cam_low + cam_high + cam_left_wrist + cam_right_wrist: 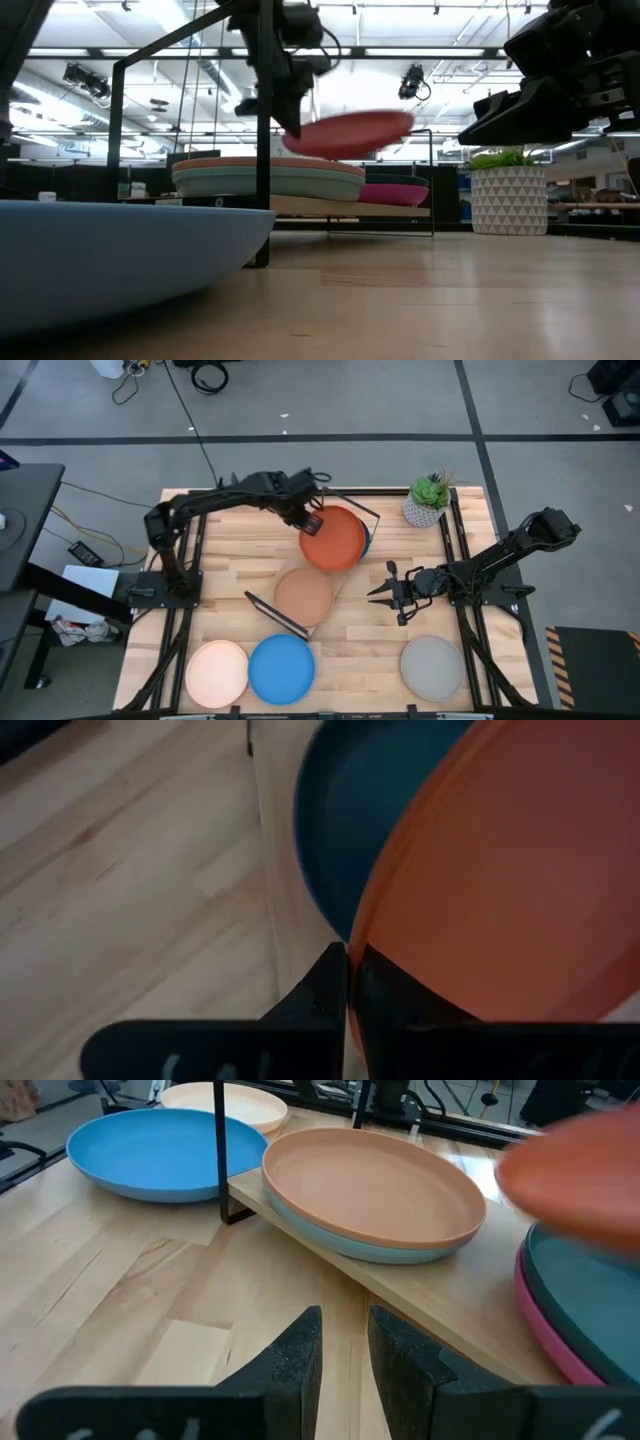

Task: Place and stack plates onto a shelf
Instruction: Stack the orange plate on top of the green plate, then stack the blue plate on top of the orange plate

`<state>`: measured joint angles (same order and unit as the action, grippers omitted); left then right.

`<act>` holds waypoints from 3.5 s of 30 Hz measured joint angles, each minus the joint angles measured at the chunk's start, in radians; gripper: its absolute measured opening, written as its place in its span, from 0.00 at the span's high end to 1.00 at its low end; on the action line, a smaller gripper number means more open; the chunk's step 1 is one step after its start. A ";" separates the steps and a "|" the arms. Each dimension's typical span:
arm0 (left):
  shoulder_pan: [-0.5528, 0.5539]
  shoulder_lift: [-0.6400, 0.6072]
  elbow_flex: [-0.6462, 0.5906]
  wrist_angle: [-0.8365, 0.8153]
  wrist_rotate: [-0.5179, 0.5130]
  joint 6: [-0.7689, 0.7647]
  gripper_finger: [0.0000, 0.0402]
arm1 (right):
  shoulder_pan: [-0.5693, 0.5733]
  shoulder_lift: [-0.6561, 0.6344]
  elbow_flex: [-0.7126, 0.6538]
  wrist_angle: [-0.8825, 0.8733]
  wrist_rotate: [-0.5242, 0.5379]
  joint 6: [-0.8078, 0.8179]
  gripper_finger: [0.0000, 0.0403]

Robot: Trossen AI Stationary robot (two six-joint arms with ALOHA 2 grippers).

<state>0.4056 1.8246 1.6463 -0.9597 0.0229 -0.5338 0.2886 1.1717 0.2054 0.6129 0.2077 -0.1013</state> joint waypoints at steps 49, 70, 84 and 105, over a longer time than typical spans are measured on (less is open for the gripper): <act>-0.414 -0.066 0.192 -0.041 0.196 0.430 0.65 | 0.000 0.000 0.000 -0.036 0.008 -0.013 0.77; -1.150 -0.121 -0.181 -0.123 -0.222 -0.770 0.65 | -0.004 0.000 0.000 0.130 0.129 -0.304 0.77; -1.181 -0.044 -0.386 0.580 -0.210 -0.550 0.65 | -0.067 0.000 0.000 0.181 0.189 -0.389 0.77; -1.196 0.242 -0.070 0.330 -0.203 -0.448 0.65 | -0.166 -0.001 0.000 0.211 0.048 -0.373 0.77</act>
<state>-0.7906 2.0669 1.5761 -0.6299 -0.1796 -0.9819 0.1223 1.1709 0.2058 0.8234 0.2562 -0.4740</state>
